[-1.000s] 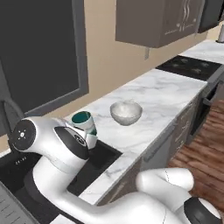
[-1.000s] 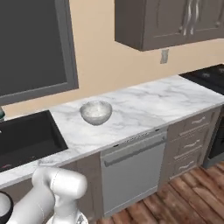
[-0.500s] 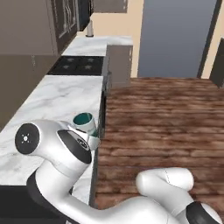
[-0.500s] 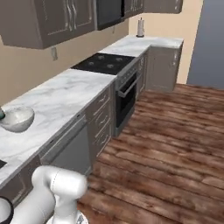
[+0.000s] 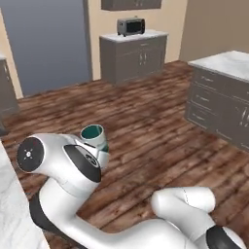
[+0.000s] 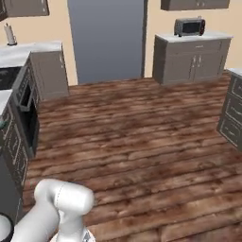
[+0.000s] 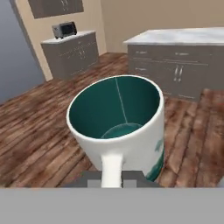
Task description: Clear the mugs and bowl far away from the sink.
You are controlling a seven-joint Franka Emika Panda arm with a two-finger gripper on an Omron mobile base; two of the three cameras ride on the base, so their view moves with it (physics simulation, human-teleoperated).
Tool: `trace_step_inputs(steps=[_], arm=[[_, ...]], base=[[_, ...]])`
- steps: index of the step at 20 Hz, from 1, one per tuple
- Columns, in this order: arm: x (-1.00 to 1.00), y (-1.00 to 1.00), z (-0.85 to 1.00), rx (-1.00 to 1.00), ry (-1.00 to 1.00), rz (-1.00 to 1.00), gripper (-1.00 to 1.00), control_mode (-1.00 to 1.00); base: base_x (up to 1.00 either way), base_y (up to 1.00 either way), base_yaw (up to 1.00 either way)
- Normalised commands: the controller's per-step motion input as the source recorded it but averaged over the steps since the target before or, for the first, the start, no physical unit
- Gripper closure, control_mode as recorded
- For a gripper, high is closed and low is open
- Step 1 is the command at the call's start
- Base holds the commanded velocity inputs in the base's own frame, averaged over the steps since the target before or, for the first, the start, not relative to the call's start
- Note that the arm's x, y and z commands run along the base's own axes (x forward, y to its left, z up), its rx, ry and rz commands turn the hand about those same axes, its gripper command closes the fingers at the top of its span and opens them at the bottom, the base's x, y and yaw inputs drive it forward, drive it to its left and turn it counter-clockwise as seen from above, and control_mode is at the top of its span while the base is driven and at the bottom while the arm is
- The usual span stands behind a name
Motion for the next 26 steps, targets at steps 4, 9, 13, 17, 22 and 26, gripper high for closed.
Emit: trace_step_inputs(steps=[4,9,13,17,22,26], arm=[[0.0,0.0,0.0,0.0,0.0,0.0,1.0,1.0],[0.0,0.0,0.0,0.0,0.0,0.0,1.0,1.0],[0.0,0.0,0.0,0.0,0.0,0.0,1.0,1.0],[0.0,0.0,0.0,0.0,0.0,0.0,1.0,1.0],[0.0,0.0,0.0,0.0,0.0,0.0,1.0,1.0],[0.0,0.0,0.0,0.0,0.0,0.0,1.0,1.0]], base=[[0.07,-0.71,-0.93],[0.14,-0.71,-0.91],[0.53,-0.57,-0.8],[1.0,-0.05,-0.54],[1.0,0.05,-0.14],[1.0,0.02,0.0]])
